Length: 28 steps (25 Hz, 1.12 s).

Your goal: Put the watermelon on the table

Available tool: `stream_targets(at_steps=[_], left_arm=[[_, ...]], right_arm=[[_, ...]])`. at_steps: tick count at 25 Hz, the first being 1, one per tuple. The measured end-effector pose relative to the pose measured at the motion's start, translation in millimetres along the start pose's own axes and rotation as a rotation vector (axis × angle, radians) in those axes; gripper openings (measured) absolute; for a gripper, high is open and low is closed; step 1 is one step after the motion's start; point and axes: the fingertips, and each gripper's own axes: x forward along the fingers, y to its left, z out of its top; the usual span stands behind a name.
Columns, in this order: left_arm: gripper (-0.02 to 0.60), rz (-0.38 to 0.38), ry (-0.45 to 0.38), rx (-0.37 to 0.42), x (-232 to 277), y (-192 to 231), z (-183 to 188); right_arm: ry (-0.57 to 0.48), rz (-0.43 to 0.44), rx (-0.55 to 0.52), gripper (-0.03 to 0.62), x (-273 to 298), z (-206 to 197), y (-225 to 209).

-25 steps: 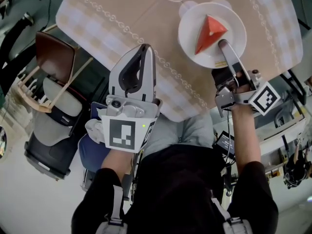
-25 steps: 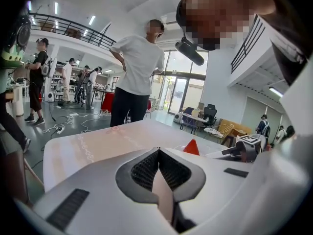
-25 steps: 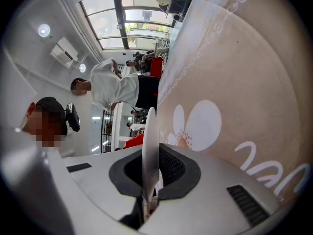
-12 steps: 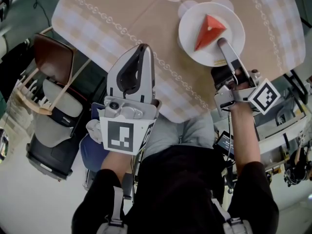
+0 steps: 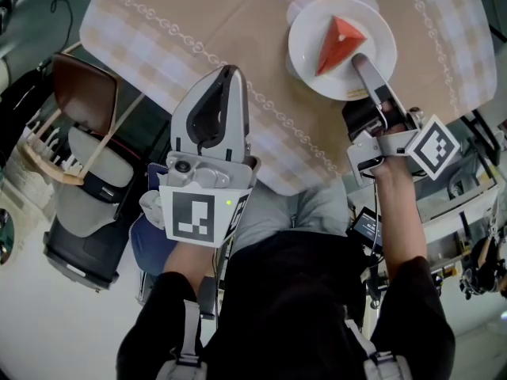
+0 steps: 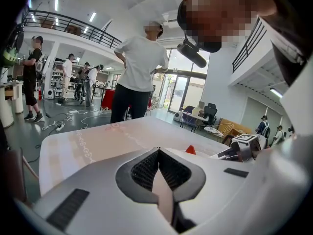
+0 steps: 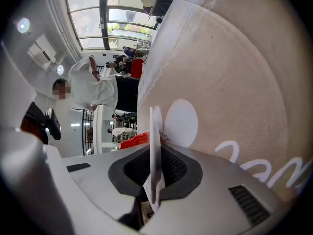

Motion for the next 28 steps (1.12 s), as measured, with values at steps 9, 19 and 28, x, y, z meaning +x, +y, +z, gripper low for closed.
stream_targets(at_steps=[9, 19, 28], left_arm=[[0.011, 0.006, 0.007, 0.003, 1.8, -2.2, 3.2], [0.011, 0.009, -0.013, 0.011, -5.0, -12.4, 15.4], [0.011, 0.021, -0.039, 0.015, -20.5, -21.7, 35.8]], right_arm=[[0.051, -0.084, -0.078, 0.137, 0.6, 0.8, 4.9], [0.073, -0.164, -0.158, 0.156, -31.0, 7.0, -7.9], [0.073, -0.224, -0.251, 0.155, -51.1, 11.0, -0.3]])
